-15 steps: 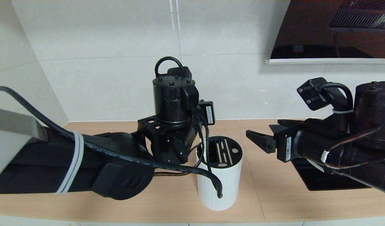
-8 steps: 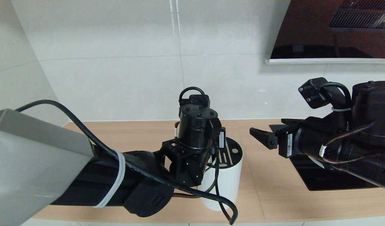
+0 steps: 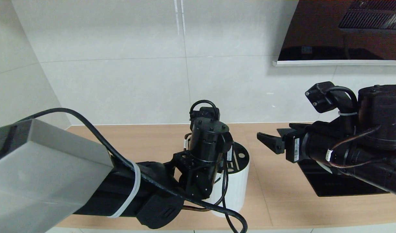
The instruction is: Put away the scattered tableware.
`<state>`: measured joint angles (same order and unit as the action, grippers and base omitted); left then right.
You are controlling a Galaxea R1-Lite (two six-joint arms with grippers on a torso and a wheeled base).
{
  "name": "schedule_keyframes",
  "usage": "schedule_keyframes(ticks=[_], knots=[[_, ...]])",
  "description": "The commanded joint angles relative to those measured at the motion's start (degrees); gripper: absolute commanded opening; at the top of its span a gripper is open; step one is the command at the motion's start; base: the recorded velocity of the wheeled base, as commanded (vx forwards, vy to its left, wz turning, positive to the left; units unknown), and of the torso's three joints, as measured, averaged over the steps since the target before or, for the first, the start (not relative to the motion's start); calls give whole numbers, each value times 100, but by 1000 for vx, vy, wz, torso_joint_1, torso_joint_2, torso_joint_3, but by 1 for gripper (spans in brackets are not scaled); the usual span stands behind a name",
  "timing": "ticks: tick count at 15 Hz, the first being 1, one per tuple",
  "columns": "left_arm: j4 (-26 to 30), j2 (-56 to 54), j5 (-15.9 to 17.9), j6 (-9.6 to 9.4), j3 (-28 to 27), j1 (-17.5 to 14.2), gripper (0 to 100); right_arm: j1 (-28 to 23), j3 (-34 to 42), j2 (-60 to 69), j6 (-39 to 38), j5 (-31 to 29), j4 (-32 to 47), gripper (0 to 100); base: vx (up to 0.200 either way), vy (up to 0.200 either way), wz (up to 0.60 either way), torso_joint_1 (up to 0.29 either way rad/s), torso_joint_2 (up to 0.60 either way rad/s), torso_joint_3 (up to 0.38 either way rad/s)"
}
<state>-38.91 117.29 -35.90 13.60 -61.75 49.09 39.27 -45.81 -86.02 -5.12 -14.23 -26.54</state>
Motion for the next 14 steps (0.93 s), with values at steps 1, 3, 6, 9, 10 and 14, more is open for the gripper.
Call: schedule_keyframes(ticks=[1, 3, 6, 9, 10, 14], knots=[[-2, -13, -5, 2, 5, 4, 100, 2, 2, -20, 2, -1, 0, 100, 0, 0, 0, 0, 0, 0], [-2, -39, -5, 2, 5, 13, 100, 2, 2, -20, 2, -1, 0, 100, 0, 0, 0, 0, 0, 0], [-29, -171, 13, 11, 5, 39, 100, 2, 2, -20, 2, -1, 0, 100, 0, 0, 0, 0, 0, 0], [-319, -883, 39, 19, 136, 118, 100, 2, 2, -3, 2, -1, 0, 100, 0, 0, 0, 0, 0, 0], [-371, -1331, 110, 2, 251, 118, 100, 2, 2, 24, 2, -1, 0, 100, 0, 0, 0, 0, 0, 0], [-169, -3959, 575, -728, 1191, 48, 100, -446, 125, 560, 99, -19, -282, 100, 0, 0, 0, 0, 0, 0]])
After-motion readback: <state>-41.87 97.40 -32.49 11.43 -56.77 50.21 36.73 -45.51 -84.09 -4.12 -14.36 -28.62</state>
